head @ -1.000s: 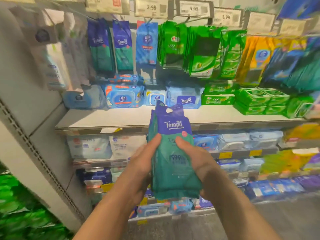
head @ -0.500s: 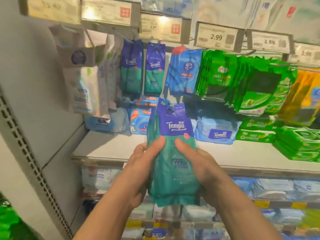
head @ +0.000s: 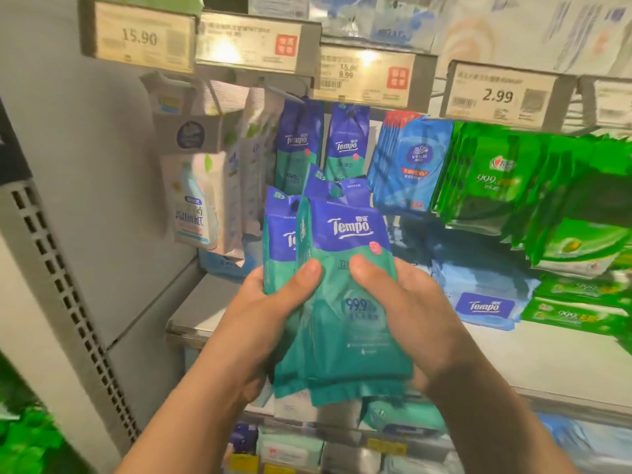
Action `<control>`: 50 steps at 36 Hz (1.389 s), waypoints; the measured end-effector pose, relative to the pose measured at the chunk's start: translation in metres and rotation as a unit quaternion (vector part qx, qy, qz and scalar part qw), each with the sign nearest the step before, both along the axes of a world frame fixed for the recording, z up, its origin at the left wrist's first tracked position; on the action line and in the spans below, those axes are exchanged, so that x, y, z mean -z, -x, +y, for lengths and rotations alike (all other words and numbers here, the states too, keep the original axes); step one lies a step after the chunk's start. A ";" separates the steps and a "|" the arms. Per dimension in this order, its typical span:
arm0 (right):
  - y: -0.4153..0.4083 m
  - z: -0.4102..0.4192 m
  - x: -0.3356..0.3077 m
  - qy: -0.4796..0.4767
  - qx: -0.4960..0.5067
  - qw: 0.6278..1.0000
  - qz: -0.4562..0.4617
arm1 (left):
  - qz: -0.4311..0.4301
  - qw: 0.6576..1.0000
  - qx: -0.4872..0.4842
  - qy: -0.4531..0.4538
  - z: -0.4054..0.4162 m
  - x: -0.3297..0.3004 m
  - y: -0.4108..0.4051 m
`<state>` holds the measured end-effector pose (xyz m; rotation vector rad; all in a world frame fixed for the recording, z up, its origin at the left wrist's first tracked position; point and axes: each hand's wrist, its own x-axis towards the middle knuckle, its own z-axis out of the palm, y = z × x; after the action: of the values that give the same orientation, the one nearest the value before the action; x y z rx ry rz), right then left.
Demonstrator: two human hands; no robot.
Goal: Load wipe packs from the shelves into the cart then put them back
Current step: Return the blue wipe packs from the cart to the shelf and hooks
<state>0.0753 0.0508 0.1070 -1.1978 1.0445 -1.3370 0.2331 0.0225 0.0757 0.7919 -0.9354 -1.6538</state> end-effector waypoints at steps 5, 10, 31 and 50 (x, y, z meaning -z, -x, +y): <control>0.012 -0.011 -0.008 0.028 0.041 0.999 -0.013 | 0.015 0.999 -0.039 -0.006 -0.001 -0.012 -0.007; 0.023 -0.013 -0.021 0.091 0.040 0.995 0.022 | 0.019 0.998 -0.064 -0.006 -0.001 -0.017 -0.010; 0.017 -0.065 -0.043 0.161 0.115 0.980 0.032 | -0.042 0.989 -0.139 0.002 -0.002 -0.020 -0.015; 0.017 -0.089 0.022 0.043 0.100 0.992 0.066 | -0.037 0.991 -0.132 -0.001 -0.009 -0.014 -0.018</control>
<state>0.0583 -0.0384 0.0852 -1.2862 1.2381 -1.4868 0.2515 0.0139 0.0897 0.9417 -0.8395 -1.4030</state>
